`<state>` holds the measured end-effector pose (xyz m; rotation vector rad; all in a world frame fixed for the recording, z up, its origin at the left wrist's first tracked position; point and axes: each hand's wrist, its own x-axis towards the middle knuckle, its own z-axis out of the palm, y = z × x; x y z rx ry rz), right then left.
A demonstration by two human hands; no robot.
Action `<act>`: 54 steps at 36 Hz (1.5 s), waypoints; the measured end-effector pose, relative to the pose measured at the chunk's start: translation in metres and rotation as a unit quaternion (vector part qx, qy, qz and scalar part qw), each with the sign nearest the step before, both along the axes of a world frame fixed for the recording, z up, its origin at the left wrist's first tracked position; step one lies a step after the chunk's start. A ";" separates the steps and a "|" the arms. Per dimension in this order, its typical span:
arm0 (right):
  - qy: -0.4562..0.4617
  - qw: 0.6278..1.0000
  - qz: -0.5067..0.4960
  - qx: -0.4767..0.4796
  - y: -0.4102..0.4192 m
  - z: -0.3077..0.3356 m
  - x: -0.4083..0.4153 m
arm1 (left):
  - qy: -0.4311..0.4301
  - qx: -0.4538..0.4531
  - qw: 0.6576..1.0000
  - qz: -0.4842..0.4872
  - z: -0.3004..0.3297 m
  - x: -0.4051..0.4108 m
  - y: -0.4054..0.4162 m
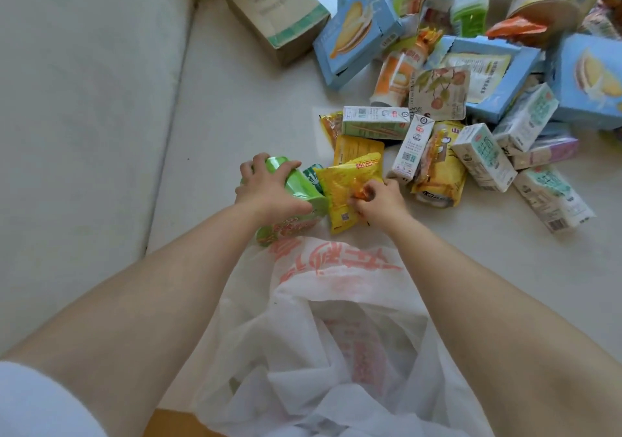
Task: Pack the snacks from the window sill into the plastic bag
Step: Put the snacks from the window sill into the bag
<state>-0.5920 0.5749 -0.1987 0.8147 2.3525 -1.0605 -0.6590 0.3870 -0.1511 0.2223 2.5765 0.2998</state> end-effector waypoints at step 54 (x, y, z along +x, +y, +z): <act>0.041 0.965 -0.251 0.068 0.060 0.066 -0.011 | 0.025 0.021 0.999 0.044 0.015 0.015 -0.001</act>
